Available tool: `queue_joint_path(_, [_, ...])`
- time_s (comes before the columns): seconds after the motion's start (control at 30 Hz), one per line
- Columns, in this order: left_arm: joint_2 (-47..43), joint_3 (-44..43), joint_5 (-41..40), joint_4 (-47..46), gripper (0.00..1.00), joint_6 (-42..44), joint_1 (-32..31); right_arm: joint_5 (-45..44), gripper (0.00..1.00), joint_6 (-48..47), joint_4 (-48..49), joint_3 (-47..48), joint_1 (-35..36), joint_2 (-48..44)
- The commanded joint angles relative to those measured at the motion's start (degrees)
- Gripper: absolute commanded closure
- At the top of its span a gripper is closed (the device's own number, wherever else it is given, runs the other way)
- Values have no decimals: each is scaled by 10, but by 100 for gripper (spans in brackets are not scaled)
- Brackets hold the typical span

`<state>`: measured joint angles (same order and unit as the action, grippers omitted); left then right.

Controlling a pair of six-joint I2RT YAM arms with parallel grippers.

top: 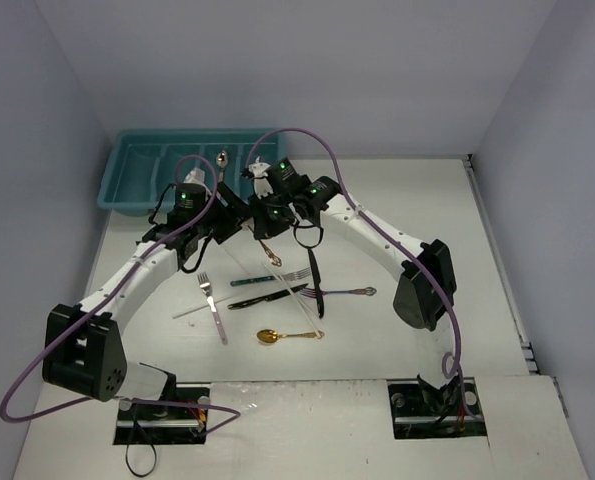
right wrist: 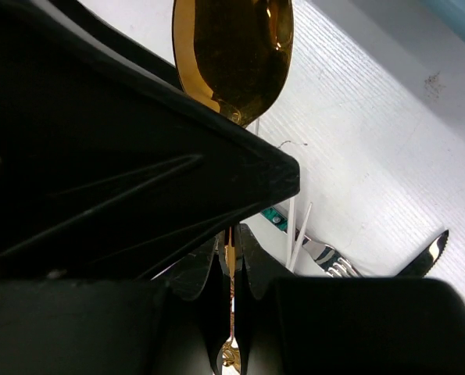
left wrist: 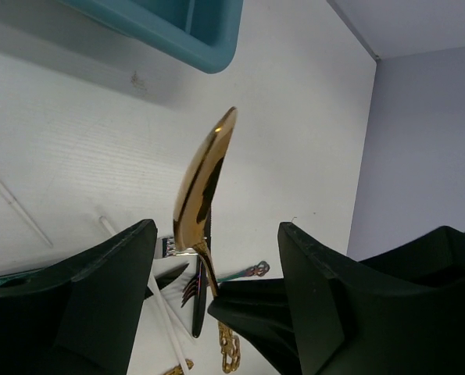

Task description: Sort the eating utensils into containers

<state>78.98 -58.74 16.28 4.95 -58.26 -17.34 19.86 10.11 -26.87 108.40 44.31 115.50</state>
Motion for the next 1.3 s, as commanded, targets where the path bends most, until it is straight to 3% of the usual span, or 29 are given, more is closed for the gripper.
queue_joint_path(0.0, [5,-27,9,-44,43,-23,0,10,100,11,27,49,4,-30])
queue_joint_path(0.23, [18,-28,19,-69,59,-40,-1,11,100,20,31,72,3,-19])
queue_joint_path(0.37, [18,-29,26,-68,83,-44,2,24,99,20,31,74,4,-14])
queue_joint_path(0.47, [14,-28,28,-61,98,-46,4,31,83,13,31,66,4,-17])
queue_joint_path(0.53, [10,-29,32,-54,100,-43,6,33,67,9,31,61,5,-22])
queue_joint_path(0.7, [-2,-48,48,-11,100,-15,26,31,45,-11,30,36,-2,-48])
queue_joint_path(0.83, [14,-129,57,70,100,89,62,21,36,-43,30,-6,-22,-89])
queue_joint_path(1.0, [135,-358,12,245,100,329,108,-25,35,-87,31,-62,-74,-140])
queue_joint_path(1.13, [241,-544,-48,293,100,413,122,-36,35,-97,31,-97,-118,-156])
queue_joint_path(1.27, [320,-635,-83,295,100,467,121,-55,36,-113,32,-132,-126,-166])
